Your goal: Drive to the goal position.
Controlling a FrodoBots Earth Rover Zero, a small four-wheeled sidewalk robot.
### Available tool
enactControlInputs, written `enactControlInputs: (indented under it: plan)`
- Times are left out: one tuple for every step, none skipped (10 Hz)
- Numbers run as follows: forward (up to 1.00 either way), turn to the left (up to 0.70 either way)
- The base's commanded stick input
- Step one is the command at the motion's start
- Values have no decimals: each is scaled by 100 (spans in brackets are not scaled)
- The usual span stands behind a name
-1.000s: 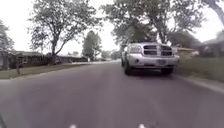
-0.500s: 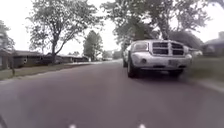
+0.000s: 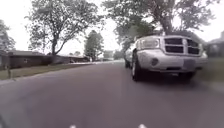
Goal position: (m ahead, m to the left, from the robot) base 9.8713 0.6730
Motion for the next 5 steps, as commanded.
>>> enactControlInputs:
  plan:
    - [100, 1]
    - [100, 2]
    - [100, 3]
    - [100, 9]
    - [100, 10]
